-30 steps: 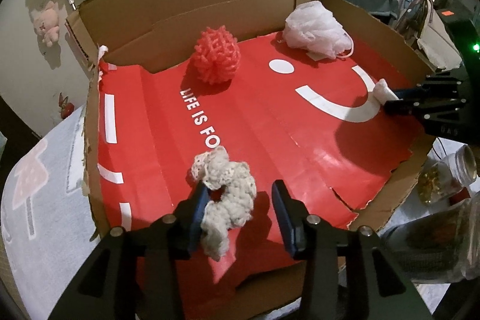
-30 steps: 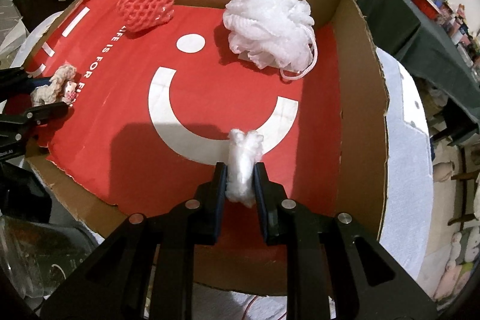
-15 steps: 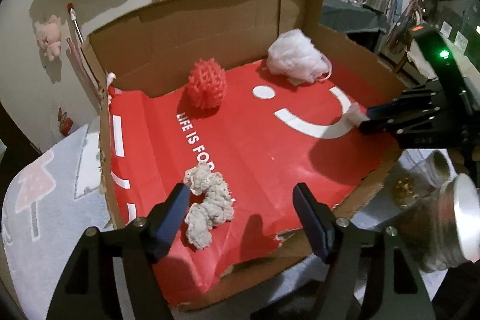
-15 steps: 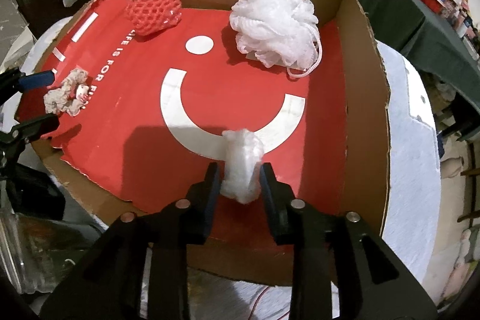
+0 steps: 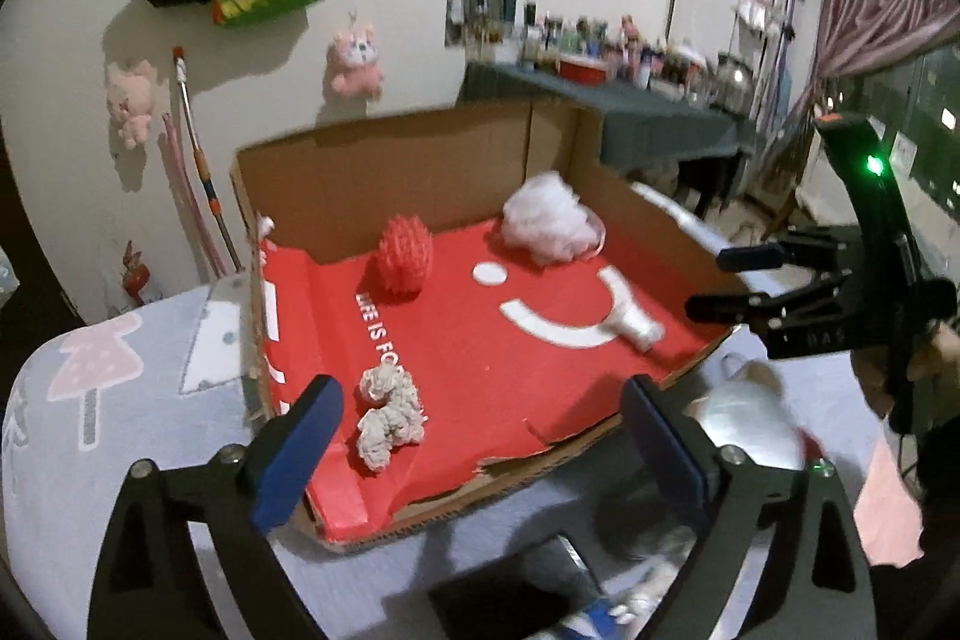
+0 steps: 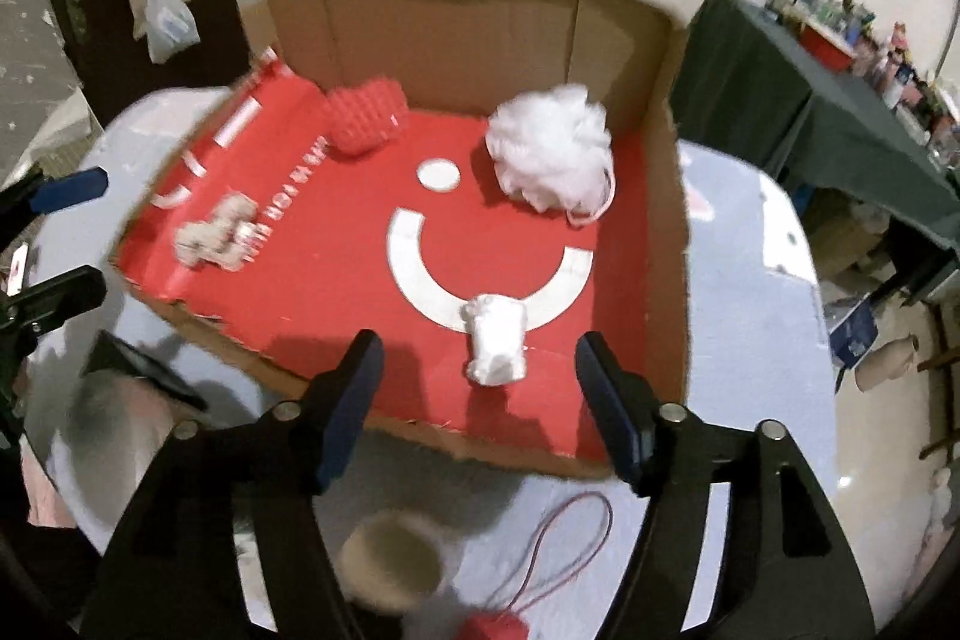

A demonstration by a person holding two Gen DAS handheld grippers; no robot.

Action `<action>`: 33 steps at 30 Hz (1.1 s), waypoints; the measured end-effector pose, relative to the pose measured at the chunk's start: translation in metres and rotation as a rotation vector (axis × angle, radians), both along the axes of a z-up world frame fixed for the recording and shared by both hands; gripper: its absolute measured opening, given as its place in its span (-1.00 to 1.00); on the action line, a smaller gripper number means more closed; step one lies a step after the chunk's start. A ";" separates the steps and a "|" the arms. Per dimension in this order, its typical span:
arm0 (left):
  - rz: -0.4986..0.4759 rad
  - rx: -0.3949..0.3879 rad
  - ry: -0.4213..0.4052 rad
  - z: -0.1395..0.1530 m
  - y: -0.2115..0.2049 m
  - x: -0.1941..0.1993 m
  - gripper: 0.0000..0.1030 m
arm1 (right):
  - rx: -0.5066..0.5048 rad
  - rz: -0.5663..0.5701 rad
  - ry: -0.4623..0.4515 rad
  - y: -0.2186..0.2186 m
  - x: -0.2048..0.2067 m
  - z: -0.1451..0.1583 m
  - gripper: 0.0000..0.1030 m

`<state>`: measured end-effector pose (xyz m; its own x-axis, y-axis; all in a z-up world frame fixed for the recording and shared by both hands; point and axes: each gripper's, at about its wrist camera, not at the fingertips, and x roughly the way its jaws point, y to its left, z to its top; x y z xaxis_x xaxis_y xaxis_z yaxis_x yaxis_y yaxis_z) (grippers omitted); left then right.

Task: Organize soft objects
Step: 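Withdraw both tools from the box back over the remaining table items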

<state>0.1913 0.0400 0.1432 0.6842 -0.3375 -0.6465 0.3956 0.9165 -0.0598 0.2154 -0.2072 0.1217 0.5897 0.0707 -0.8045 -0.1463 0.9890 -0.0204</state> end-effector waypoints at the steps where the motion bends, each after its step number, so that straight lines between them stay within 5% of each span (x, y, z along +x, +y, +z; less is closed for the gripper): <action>1: 0.006 -0.017 -0.022 0.006 0.001 -0.009 0.95 | 0.004 0.000 -0.020 0.002 -0.006 0.005 0.41; 8: 0.038 -0.060 -0.140 0.029 -0.003 -0.065 1.00 | 0.039 0.008 -0.190 0.015 -0.072 0.044 0.51; 16: 0.111 -0.100 -0.270 0.028 -0.006 -0.127 1.00 | 0.096 -0.020 -0.344 0.022 -0.146 0.055 0.61; 26: 0.203 -0.098 -0.345 -0.008 -0.012 -0.170 1.00 | 0.071 -0.104 -0.456 0.037 -0.202 0.017 0.61; 33: 0.230 -0.091 -0.277 -0.045 -0.012 -0.172 1.00 | 0.070 -0.147 -0.449 0.042 -0.211 -0.023 0.61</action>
